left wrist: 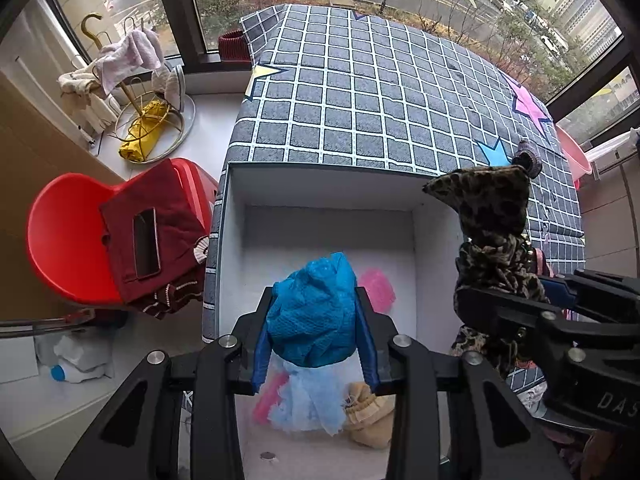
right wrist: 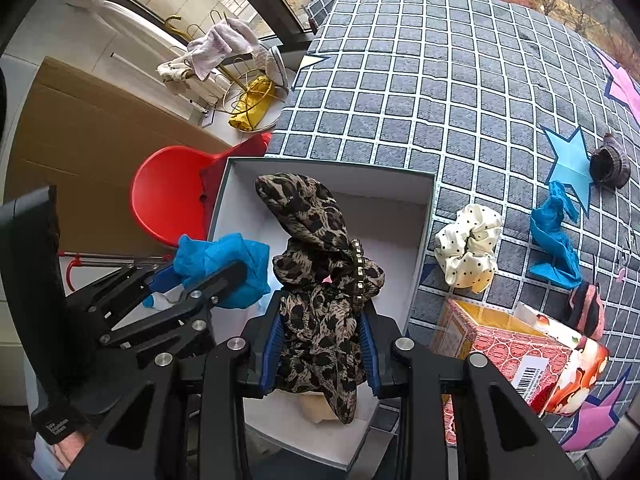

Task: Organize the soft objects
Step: 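Open both tools to drop the cloth and scrunchie into the box, then move both tools back toward the remaining items on the tablecloth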

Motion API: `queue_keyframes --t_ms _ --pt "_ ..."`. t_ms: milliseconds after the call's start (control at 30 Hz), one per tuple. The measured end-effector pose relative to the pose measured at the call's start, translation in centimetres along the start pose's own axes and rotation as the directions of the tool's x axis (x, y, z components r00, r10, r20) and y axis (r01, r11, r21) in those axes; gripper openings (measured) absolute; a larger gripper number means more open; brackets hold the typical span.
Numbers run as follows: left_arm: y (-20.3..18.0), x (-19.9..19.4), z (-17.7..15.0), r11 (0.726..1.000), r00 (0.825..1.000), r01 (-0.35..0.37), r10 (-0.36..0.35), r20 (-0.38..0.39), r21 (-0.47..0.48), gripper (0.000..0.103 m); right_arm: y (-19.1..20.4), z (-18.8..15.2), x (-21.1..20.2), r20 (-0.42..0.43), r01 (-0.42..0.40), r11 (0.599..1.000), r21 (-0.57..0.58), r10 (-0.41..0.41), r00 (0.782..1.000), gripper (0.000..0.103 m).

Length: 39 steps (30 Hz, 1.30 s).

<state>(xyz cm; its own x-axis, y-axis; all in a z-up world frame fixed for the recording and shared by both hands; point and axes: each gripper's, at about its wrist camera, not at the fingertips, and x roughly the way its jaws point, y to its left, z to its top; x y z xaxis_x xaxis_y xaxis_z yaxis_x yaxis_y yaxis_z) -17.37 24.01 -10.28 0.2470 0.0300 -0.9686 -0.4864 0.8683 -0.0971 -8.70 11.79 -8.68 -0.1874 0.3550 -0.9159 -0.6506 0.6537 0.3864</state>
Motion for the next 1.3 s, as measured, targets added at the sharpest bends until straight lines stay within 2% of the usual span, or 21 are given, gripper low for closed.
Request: queue_keyframes --t_ms 67,100,133,167,200,233,267,367,467,500,533,733,900,1100,1300 --pt "-0.1 -0.1 0.0 1.0 1.0 0.004 -0.004 0.004 0.004 0.049 0.0 0.0 0.1 0.0 -0.003 1.0 -0.001 0.003 1.0 0.034" --pt "-0.1 -0.2 0.0 1.0 1.0 0.005 -0.005 0.009 0.004 0.06 0.1 0.1 0.1 0.001 -0.006 1.0 -0.003 0.006 1.0 0.035" --pt "0.0 -0.3 0.0 1.0 1.0 -0.014 0.014 0.017 0.0 0.067 0.1 0.1 0.1 0.002 -0.007 1.0 -0.004 0.007 1.0 0.037" --pt "0.1 -0.3 0.0 1.0 1.0 -0.024 0.025 0.018 -0.005 0.072 0.1 0.1 0.1 0.005 -0.007 1.0 -0.003 0.007 1.0 0.041" --pt "0.3 -0.2 -0.1 1.0 1.0 -0.019 0.019 0.015 -0.012 0.083 0.0 0.2 0.0 0.01 -0.004 1.0 0.0 0.004 1.0 0.056" --pt "0.4 -0.2 -0.1 1.0 1.0 -0.016 0.016 0.013 -0.02 0.083 -0.1 0.2 -0.2 0.015 -0.012 1.0 0.006 0.012 1.0 0.066" --pt "0.5 -0.2 -0.1 1.0 1.0 -0.016 0.016 0.009 -0.026 0.083 -0.3 0.2 -0.3 0.022 -0.02 1.0 0.012 0.019 1.0 0.081" --pt "0.4 -0.1 -0.1 0.999 1.0 -0.03 0.031 0.006 -0.024 0.083 -0.3 0.4 -1.0 0.047 -0.02 1.0 0.013 0.019 0.999 0.083" --pt "0.1 -0.1 -0.2 0.999 1.0 -0.029 0.029 0.002 -0.023 0.092 -0.3 0.5 -1.7 0.066 -0.016 1.0 0.017 0.015 0.998 0.085" --pt "0.0 -0.2 -0.2 0.999 1.0 -0.028 0.028 0.005 -0.022 0.092 -0.4 0.5 -2.0 0.07 -0.011 1.0 0.02 0.01 0.998 0.1" --pt "0.0 -0.3 -0.2 0.999 1.0 -0.028 0.028 0.006 -0.021 0.092 -0.5 0.5 -2.2 0.072 -0.001 1.0 0.024 -0.001 0.997 0.103" --pt "-0.3 -0.5 0.1 0.999 1.0 0.023 -0.024 -0.017 -0.047 0.092 -1.9 0.5 -4.5 0.113 0.024 0.998 0.055 -0.03 0.993 0.103" --pt "-1.7 -0.8 0.7 0.999 0.999 0.033 -0.034 -0.019 -0.027 0.092 -4.8 0.1 -7.1 0.155 0.026 0.993 0.119 -0.045 0.987 0.103" --pt "-5.0 -0.8 1.7 0.998 0.998 0.046 -0.045 -0.034 0.041 0.092 -11.2 -1.1 -9.2 0.169 0.069 0.967 0.244 -0.113 0.979 0.103" --pt "-8.2 0.2 2.5 0.994 0.998 0.036 -0.029 -0.063 0.105 0.092 -19.2 -3.1 -8.1 0.089 0.121 0.899 0.421 -0.173 0.981 0.103"
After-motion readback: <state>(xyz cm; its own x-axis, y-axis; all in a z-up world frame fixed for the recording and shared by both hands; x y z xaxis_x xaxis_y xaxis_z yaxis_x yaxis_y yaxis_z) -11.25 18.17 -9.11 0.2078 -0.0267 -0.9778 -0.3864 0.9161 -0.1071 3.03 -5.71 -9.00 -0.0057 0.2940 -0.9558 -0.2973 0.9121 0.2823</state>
